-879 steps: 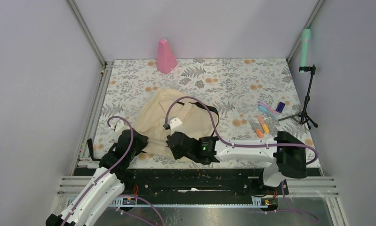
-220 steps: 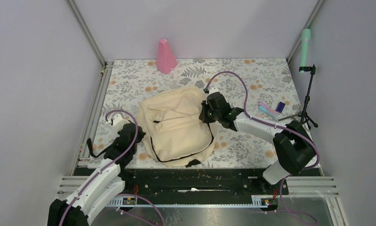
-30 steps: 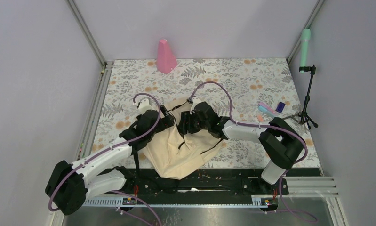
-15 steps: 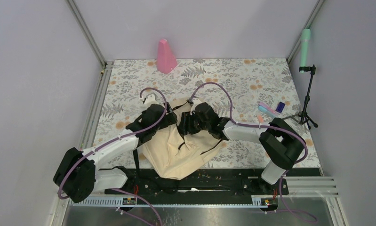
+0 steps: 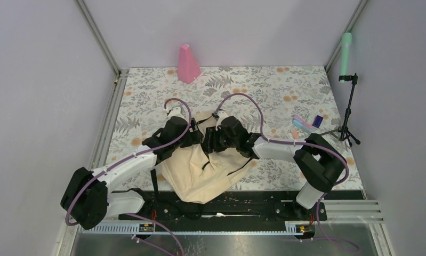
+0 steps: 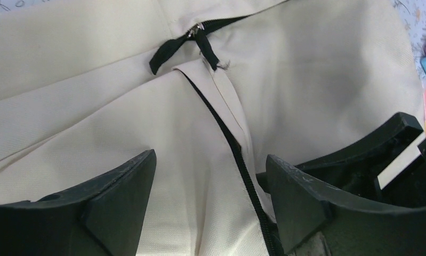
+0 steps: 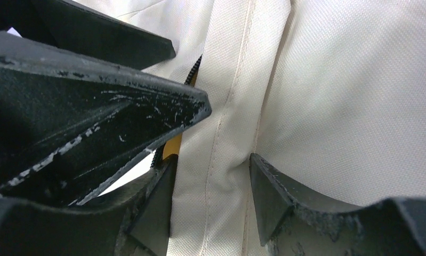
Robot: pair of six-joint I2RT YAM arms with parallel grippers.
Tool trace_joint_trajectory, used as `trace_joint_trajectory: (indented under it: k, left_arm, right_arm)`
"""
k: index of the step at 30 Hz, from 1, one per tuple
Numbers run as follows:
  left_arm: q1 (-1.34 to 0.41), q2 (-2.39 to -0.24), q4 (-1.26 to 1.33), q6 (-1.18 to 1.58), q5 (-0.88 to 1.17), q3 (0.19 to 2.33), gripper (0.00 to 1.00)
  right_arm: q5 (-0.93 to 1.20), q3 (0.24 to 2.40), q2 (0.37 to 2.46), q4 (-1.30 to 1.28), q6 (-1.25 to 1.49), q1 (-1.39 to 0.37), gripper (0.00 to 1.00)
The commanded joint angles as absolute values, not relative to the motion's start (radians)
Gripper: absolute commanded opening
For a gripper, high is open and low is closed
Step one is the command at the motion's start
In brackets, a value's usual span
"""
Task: Pack the student bag
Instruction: Adjust the student bag at the center of the board.
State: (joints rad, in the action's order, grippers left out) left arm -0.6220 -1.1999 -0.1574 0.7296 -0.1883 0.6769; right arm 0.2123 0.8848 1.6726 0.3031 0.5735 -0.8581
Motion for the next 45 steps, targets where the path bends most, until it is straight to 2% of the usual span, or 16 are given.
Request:
trace_joint_trajectory:
  k: [1, 5, 10, 14, 19, 25, 31, 38, 45]
  left_arm:
    - [-0.624, -1.205, -0.187, 0.712, -0.076, 0.710, 0.73]
    - [-0.624, -1.207, -0.212, 0.709, -0.045, 0.702, 0.56]
    - [-0.624, -1.203, -0.251, 0.687, -0.035, 0.685, 0.42]
    - [-0.624, -1.168, -0.283, 0.669, -0.041, 0.690, 0.24]
    - [-0.624, -1.123, -0.311, 0.629, -0.043, 0.714, 0.01]
    - [-0.623, -1.041, -0.349, 0.510, 0.028, 0.761, 0.00]
    - [-0.622, -0.952, -0.416, 0.365, 0.077, 0.803, 0.00]
    - [-0.598, -0.969, -0.498, 0.324, 0.070, 0.817, 0.00]
    - [-0.572, -0.942, -0.468, 0.311, 0.135, 0.851, 0.00]
  right_arm:
    - [0.246, 0.892, 1.651, 0.237, 0.554, -0.881, 0.58]
    - [0.233, 0.896, 1.649, 0.229, 0.547, -0.881, 0.57]
    - [0.183, 0.907, 1.637, 0.185, 0.513, -0.881, 0.55]
    - [0.105, 0.918, 1.614, 0.117, 0.472, -0.881, 0.48]
    - [0.009, 0.928, 1.585, 0.040, 0.429, -0.881, 0.28]
    - [-0.171, 0.964, 1.536, -0.119, 0.405, -0.881, 0.00]
    - [-0.406, 1.008, 1.540, -0.254, 0.419, -0.874, 0.00]
    - [-0.397, 0.994, 1.588, -0.288, 0.477, -0.839, 0.00]
    - [-0.354, 1.007, 1.513, -0.289, 0.439, -0.839, 0.00]
